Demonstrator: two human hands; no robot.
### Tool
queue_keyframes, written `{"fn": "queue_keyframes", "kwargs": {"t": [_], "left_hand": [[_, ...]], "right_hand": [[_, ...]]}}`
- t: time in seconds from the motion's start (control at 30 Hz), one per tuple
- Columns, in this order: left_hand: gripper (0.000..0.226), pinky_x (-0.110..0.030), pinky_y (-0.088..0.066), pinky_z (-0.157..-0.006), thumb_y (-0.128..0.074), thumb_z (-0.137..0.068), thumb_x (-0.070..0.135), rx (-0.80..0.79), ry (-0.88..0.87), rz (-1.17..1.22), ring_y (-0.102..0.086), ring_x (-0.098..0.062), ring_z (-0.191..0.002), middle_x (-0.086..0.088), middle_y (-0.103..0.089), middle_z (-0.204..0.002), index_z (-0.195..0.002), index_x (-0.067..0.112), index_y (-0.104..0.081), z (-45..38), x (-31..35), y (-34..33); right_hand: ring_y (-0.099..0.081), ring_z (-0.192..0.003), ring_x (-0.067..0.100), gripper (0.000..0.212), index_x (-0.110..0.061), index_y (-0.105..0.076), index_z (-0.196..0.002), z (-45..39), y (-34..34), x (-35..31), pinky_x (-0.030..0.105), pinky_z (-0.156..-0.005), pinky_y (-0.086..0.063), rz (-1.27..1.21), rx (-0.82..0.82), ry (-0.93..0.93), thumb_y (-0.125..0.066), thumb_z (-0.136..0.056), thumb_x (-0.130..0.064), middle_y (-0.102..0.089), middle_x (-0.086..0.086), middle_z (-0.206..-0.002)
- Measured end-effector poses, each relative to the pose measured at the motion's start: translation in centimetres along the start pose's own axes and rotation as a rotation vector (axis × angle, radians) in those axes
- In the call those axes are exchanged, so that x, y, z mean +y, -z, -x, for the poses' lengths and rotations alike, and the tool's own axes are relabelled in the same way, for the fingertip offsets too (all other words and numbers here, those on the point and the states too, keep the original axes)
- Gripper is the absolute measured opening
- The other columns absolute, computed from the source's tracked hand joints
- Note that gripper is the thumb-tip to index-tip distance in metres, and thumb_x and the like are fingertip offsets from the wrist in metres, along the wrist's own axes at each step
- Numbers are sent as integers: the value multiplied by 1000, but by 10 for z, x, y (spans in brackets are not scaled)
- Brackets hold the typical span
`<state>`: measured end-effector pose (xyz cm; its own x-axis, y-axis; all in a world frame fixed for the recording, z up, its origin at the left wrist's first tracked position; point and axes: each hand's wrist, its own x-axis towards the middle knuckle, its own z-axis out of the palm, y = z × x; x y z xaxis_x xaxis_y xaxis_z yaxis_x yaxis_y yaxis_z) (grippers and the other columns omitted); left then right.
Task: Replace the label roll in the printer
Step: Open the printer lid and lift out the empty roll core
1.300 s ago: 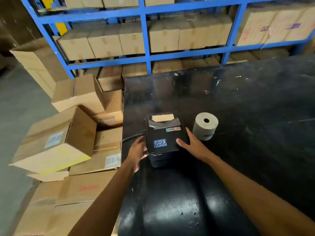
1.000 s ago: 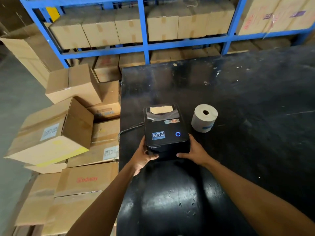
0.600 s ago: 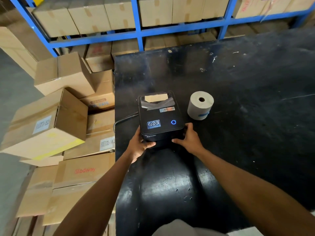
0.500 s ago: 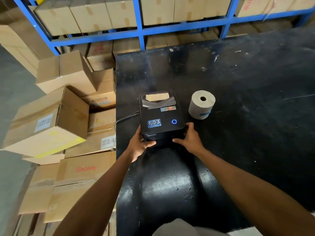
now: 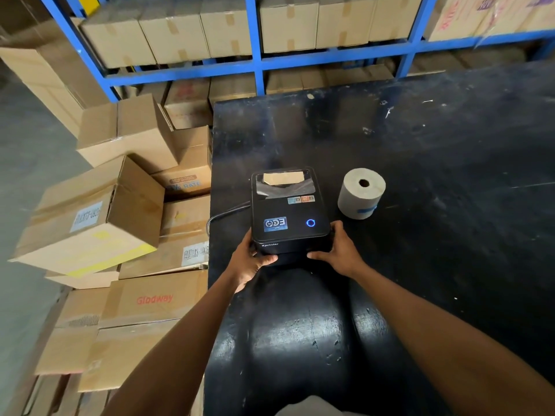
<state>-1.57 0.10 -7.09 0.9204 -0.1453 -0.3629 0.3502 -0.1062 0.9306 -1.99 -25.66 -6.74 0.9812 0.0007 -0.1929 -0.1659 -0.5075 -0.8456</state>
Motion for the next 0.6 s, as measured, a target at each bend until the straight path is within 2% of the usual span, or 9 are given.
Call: {"fn": "queue_keyframes", "kwargs": {"t": [0.23,0.37,0.43,0.5,0.6], "left_hand": [[94,-11,-56,-74,-77,-76,-14,-4,-13,-17,-59,-15,-120,-7,-61,-140,-154,18,-35,5,5,-2],[90,-10,-55,-76,-75,-82,-11,-18,-15,-22,-60,-6,-118,1,-63,-133,-155,20,-33,10,5,-2],[85,-11,-55,-79,-73,-85,-8,-22,-24,-26,-59,-8,-122,2,-62,-134,-155,20,-33,12,3,-2],[84,-13,-56,-81,-70,-88,-8,-23,-21,-11,-55,-17,-130,-3,-58,-141,-155,20,-29,14,3,-2],[84,-14,-57,-78,-66,-89,-11,-15,6,12,-53,-20,-130,-7,-54,-142,-155,19,-24,15,5,-5]], "right_hand": [[-54,-120,21,71,-28,-37,-107,-2,4,-1,51,-98,-48,31,-48,-1,-90,-62,-36,-54,-1,-129],[-56,-112,20,71,-24,-39,-109,4,-1,2,39,-95,-49,7,27,4,-91,-62,-34,-52,4,-125],[-55,-116,21,76,-24,-38,-122,10,-5,3,38,-97,-49,-67,33,13,-90,-67,-32,-44,4,-133],[-49,-126,20,92,-27,-27,-145,15,-8,3,38,-104,-47,-161,3,15,-84,-74,-39,-29,0,-148],[-25,-146,11,94,-31,-12,-156,18,-12,2,36,-119,-28,-118,1,78,-67,-84,-55,-12,-6,-162]]}}
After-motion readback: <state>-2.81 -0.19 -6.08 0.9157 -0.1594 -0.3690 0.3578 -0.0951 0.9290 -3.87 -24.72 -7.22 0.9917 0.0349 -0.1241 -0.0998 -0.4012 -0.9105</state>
